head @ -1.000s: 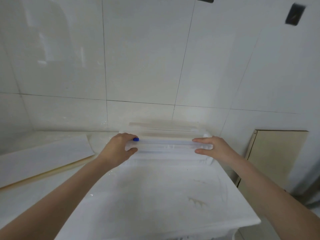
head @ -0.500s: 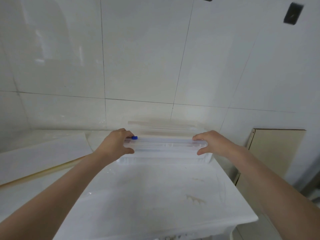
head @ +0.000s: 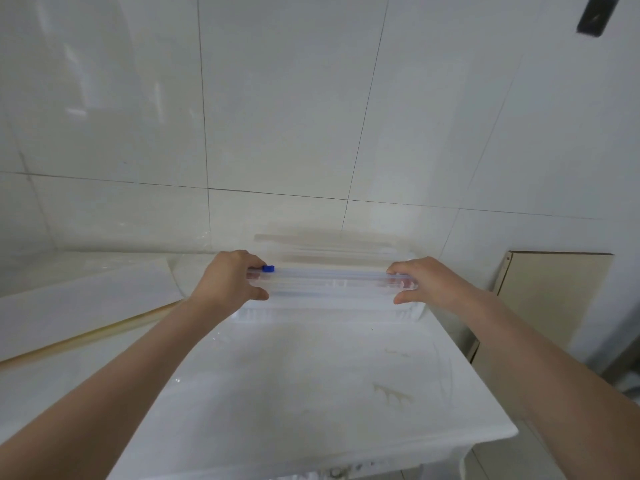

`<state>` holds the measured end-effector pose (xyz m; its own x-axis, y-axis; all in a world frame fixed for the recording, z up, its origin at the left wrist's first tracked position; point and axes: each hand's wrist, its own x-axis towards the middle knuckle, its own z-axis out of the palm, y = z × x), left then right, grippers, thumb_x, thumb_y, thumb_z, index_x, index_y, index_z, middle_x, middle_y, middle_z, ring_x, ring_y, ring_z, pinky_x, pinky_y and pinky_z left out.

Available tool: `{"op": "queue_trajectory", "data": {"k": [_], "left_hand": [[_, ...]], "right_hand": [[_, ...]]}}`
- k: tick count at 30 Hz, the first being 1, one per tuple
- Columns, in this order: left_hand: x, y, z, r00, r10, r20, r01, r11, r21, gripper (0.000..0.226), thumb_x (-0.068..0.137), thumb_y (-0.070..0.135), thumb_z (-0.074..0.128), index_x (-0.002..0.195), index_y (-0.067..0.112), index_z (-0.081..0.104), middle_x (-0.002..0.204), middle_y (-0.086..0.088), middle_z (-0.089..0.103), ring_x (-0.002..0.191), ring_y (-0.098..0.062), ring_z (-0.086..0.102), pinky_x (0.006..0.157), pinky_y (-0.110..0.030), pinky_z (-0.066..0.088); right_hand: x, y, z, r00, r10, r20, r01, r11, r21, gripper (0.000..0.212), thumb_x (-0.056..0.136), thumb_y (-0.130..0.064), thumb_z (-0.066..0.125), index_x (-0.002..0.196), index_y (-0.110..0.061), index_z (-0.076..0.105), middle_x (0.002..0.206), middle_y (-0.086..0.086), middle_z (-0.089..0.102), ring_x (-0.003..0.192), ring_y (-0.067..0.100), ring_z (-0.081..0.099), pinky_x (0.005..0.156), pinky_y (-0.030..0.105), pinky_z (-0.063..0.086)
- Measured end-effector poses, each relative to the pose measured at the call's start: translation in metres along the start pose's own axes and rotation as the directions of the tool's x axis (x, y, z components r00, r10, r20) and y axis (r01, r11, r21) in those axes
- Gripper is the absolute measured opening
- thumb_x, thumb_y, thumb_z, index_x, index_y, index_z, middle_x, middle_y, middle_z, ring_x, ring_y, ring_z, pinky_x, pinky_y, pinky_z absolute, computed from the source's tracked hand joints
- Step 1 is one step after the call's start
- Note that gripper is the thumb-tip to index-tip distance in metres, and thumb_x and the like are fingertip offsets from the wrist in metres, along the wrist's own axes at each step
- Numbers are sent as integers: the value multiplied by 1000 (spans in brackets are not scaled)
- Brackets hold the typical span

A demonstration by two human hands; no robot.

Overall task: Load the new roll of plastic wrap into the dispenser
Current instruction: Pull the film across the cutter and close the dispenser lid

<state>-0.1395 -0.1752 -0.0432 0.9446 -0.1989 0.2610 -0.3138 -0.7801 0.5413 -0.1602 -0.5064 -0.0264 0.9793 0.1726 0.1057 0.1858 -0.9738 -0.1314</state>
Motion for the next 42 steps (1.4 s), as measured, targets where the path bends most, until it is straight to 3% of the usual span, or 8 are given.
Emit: {"op": "queue_trajectory", "data": {"k": [3, 5, 9, 13, 18, 23, 30, 42], "left_hand": [[1, 1, 0, 1000, -10, -2, 10, 1000, 30, 49, 69, 13, 82, 116, 8, 67, 112, -9, 67, 105, -23, 63, 93, -31, 49], [0, 2, 1, 1000, -16, -6, 16, 999, 38, 48, 69, 13, 81, 115, 7, 67, 111, -10, 68, 104, -24, 63, 93, -35, 50], [0, 2, 1, 1000, -6, -9, 7, 998, 69, 47, 72, 15, 80, 116, 8, 67, 111, -8, 68, 105, -23, 63, 93, -34, 50], [-2, 1, -1, 999, 35, 15, -37, 988, 152, 43, 76, 23, 76, 117, 12, 66, 111, -5, 67, 105, -21, 62, 90, -33, 49], [-4, 0, -2, 996, 82, 26, -86, 972, 219, 42, 78, 28, 74, 115, 12, 66, 108, -5, 66, 101, -23, 61, 87, -33, 49], [-5, 0, 0, 996, 93, 9, -92, 965, 245, 38, 78, 27, 73, 110, 9, 67, 105, -6, 67, 99, -25, 62, 87, -39, 50], [-6, 1, 2, 996, 86, 8, -84, 952, 294, 33, 77, 27, 69, 107, 11, 68, 102, -5, 66, 96, -25, 61, 84, -38, 50], [-2, -3, 5, 994, 112, -11, -105, 955, 279, 33, 79, 27, 69, 111, 15, 67, 102, -1, 66, 98, -20, 61, 81, -32, 49]], "right_hand": [[-2, 0, 2, 999, -32, -8, 32, 998, -53, 44, 80, -30, 72, 120, -18, 57, 89, -2, 54, 80, 15, 47, 61, 13, 32], [-4, -1, 3, 998, -53, -18, 51, 995, -84, 42, 83, -30, 69, 120, -17, 56, 89, -2, 52, 80, 15, 46, 64, 21, 31], [-6, -1, 7, 996, -81, -29, 77, 988, -133, 36, 87, -28, 63, 119, -14, 54, 91, -4, 48, 83, 16, 46, 70, 24, 31], [-6, 2, 11, 993, -113, -23, 108, 983, -147, 34, 90, -26, 59, 120, -11, 51, 95, -6, 46, 99, 20, 56, 72, 22, 29], [-9, 3, 14, 987, -158, -19, 148, 958, -246, 38, 93, -28, 56, 125, -10, 47, 109, 8, 56, 103, 26, 54, 77, 26, 34], [-9, 7, 18, 981, -185, -62, 160, 944, -287, 39, 94, -28, 54, 127, -9, 46, 108, 10, 56, 102, 28, 53, 74, 23, 27], [-12, 10, 22, 975, -212, -68, 183, 937, -299, 44, 96, -30, 51, 134, -10, 44, 113, 10, 56, 108, 28, 53, 88, 28, 37], [-7, 10, 16, 987, -159, -23, 151, 969, -196, 43, 94, -30, 54, 132, -14, 45, 110, 4, 55, 104, 22, 55, 77, 24, 35]]}}
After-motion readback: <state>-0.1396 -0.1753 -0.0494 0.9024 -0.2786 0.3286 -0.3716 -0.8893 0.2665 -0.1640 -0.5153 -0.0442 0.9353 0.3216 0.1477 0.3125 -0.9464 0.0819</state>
